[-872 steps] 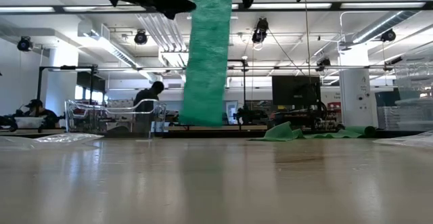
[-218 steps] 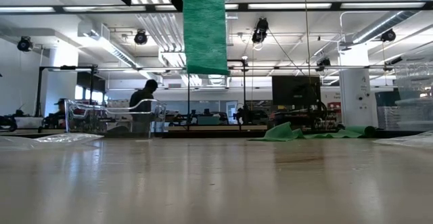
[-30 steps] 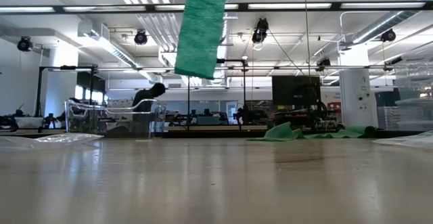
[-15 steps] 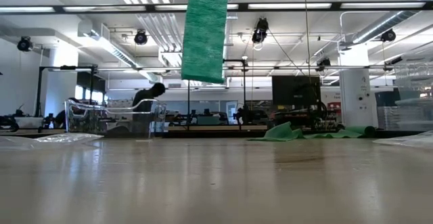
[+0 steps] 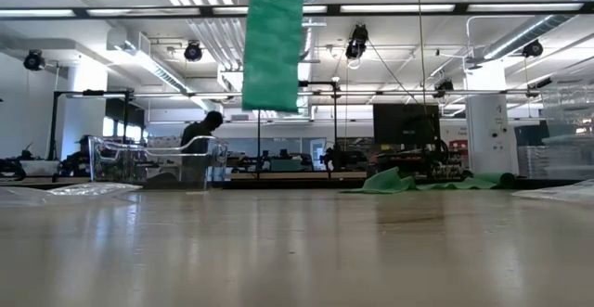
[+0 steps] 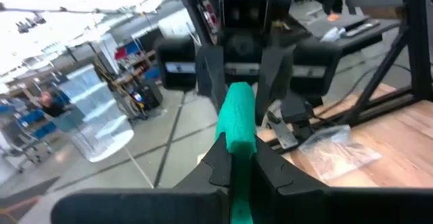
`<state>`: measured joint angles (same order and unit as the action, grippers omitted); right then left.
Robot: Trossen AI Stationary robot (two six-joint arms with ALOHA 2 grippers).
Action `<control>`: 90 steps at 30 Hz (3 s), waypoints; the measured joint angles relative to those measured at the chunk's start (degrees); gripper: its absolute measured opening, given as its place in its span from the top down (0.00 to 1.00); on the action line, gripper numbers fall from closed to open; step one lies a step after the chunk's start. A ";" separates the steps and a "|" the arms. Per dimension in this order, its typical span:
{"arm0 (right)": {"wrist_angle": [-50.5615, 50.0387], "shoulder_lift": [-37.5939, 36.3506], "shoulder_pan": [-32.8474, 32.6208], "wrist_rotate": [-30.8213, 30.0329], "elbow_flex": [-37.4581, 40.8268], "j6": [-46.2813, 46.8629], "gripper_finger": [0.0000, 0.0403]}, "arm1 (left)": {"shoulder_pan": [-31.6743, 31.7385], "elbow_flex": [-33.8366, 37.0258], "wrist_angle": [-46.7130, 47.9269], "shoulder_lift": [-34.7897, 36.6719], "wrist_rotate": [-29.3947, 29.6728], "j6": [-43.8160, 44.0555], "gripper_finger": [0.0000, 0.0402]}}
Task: Roll bandage
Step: Roll the blue bandage
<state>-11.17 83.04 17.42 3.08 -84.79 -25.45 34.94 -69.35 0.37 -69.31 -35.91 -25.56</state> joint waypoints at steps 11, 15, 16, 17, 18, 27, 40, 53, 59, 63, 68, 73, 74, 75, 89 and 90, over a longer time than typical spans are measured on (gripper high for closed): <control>21.37 3.78 -0.26 0.18 8.67 4.87 0.61 | 0.17 -0.12 1.22 1.74 -8.76 6.67 0.98; 25.91 5.31 -0.88 0.41 9.54 4.68 0.81 | 0.21 -0.27 1.23 1.73 -10.13 8.99 0.98; 25.94 5.31 -0.94 0.45 9.54 4.01 0.88 | 0.22 -0.27 1.52 1.81 -10.14 9.49 0.98; 26.03 5.27 -1.03 0.38 9.54 3.31 0.94 | 0.22 -0.27 2.05 1.89 -10.12 9.83 0.98; 25.67 5.03 -1.17 0.24 9.54 2.47 0.97 | 0.22 -0.27 2.96 1.97 -10.13 9.83 0.98; 12.35 -2.50 -2.04 -7.55 9.89 -2.86 1.00 | 3.08 -0.27 9.86 5.02 -10.02 7.64 0.98; 17.21 6.86 -2.16 -3.40 13.94 4.73 0.99 | 3.80 -0.14 7.09 2.65 -13.89 6.62 0.98; 17.58 -0.13 -3.54 -3.32 11.99 -4.61 0.63 | 3.91 -0.29 8.72 3.07 -14.46 7.48 0.98; 24.33 1.86 -4.05 -3.24 11.93 -5.61 0.53 | 3.89 -0.29 8.69 2.91 -14.35 8.10 0.98; 29.27 4.16 -4.68 -3.30 11.99 -7.61 0.57 | 3.89 -0.29 8.76 2.88 -14.35 9.61 0.98; 33.06 4.68 -5.12 -4.38 11.97 -9.68 0.71 | 3.89 -0.29 8.71 2.90 -14.33 10.66 0.98; 32.71 4.66 -5.16 -6.56 11.97 -11.47 0.93 | 3.91 -0.29 8.78 2.24 -14.20 11.19 0.98; 31.80 4.54 -5.17 -7.30 11.97 -11.82 0.96 | 3.91 -0.29 8.82 2.24 -14.19 11.30 0.98; 31.05 4.38 -5.20 -8.31 11.97 -12.46 0.98 | 3.91 -0.29 8.93 2.28 -14.20 11.32 0.98; 21.79 2.10 -5.87 -18.72 13.65 -15.79 1.00 | 5.04 -0.27 11.95 3.25 -16.77 9.36 0.98; 21.39 2.32 -5.91 -18.62 13.99 -15.12 1.00 | 5.44 -0.27 12.04 3.25 -16.71 9.10 0.98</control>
<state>10.23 85.36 11.51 -15.53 -70.79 -40.57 40.39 -69.63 12.41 -66.06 -52.62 -16.46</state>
